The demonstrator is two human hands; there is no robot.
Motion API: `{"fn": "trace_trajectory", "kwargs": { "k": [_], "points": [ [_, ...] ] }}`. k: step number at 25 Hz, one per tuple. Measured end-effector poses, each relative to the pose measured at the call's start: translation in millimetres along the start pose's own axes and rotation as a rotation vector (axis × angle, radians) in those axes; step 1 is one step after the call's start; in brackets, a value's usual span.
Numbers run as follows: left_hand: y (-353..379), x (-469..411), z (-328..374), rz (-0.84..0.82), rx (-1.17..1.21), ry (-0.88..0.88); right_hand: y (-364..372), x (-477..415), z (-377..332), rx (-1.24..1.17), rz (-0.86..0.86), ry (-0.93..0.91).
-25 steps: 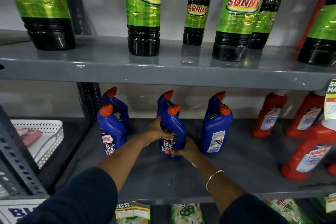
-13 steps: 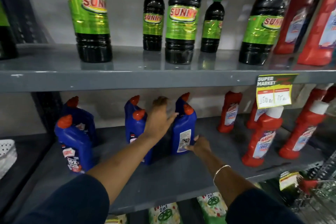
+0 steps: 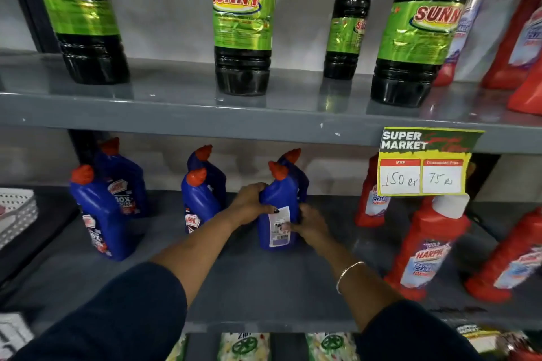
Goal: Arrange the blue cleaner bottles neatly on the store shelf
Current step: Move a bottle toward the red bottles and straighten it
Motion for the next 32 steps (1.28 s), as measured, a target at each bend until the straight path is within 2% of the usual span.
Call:
{"fn": "trace_trajectory", "kwargs": {
  "k": [3, 7, 8, 11, 13, 16, 19, 22, 24, 26, 29, 32],
  "points": [
    [-13, -3, 22, 0.059, -0.188, 0.031, -7, 12, -16, -0.044, 0.056, 0.023],
    [-25, 2, 37, 0.26, -0.219, -0.105, 36, 41, -28, 0.032, 0.03, 0.063],
    [-26, 3, 41, 0.287, -0.21, -0.121, 43, 47, -32, 0.01, 0.09, 0.083],
    [-20, 5, 61, 0.33, -0.183, -0.087, 28, 60, -40, -0.18, 0.451, 0.087],
    [-20, 5, 71, 0.316, -0.136, -0.038, 20, 65, -44, -0.312, 0.523, 0.099],
    [-20, -5, 72, 0.137, -0.007, 0.057, 11, 61, -39, -0.44, 0.459, 0.155],
    [-20, -7, 47, -0.026, 0.295, 0.042, 1, 52, -25, -0.485, 0.328, 0.132],
    [-15, -8, 24, -0.152, 0.229, 0.066, 0, 43, -11, -0.369, 0.176, 0.105],
    [-2, -9, 17, -0.229, 0.269, 0.066, 2, 39, -1, -0.308, 0.085, 0.117],
    [9, -9, 9, -0.244, 0.303, 0.062, 6, 33, 8, -0.293, -0.015, 0.114],
    [14, -6, -5, -0.127, 0.272, 0.066, 14, 25, 14, -0.284, -0.153, 0.079],
    [19, -1, -14, -0.086, 0.281, 0.036, 20, 19, 24, -0.263, -0.162, 0.111]
  ]
}}
Point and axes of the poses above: each hand's wrist, its own x-axis away from the middle knuckle, its own y-axis out of the palm, z = x × y, the point moved 8 cm from there along -x, towards the middle knuckle, and after that the axes turned 10 degrees about y, right-handed, at the moved point
